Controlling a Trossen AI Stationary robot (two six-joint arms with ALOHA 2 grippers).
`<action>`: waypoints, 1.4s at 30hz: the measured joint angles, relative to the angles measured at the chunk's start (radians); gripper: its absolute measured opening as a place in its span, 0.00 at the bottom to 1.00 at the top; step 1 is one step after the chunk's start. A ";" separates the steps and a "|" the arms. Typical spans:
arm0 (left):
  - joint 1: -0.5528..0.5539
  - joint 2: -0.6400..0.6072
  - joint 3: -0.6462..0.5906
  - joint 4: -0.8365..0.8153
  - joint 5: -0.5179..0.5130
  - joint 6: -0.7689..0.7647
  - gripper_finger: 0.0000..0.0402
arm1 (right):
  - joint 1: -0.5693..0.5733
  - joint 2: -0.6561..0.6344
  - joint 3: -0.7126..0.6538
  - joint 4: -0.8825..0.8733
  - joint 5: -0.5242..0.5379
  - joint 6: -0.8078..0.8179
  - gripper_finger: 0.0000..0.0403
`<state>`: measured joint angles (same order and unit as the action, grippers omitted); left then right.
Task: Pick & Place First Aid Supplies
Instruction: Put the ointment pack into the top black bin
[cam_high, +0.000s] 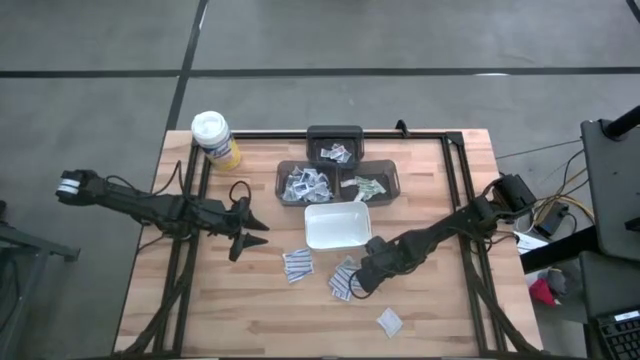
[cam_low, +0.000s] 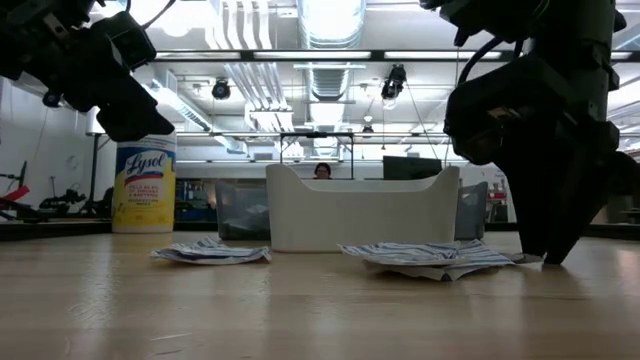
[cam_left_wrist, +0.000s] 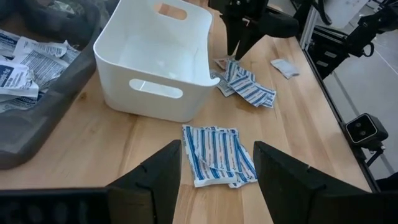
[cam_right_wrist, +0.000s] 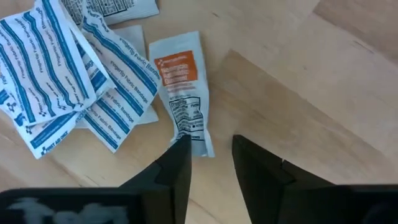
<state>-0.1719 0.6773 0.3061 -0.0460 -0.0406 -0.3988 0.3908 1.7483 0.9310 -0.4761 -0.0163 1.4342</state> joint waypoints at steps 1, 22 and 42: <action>0.000 0.000 0.000 0.000 0.000 0.000 0.49 | 0.000 -0.003 0.000 -0.003 0.004 0.000 0.28; 0.000 0.000 0.000 0.000 -0.001 0.004 0.49 | 0.021 -0.002 -0.001 -0.065 0.052 0.084 0.03; 0.000 -0.001 0.000 0.000 -0.001 0.010 0.49 | 0.090 -0.119 -0.008 -0.316 0.023 0.151 0.02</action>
<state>-0.1719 0.6765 0.3061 -0.0463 -0.0414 -0.3884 0.4805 1.6294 0.9230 -0.7919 0.0065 1.5855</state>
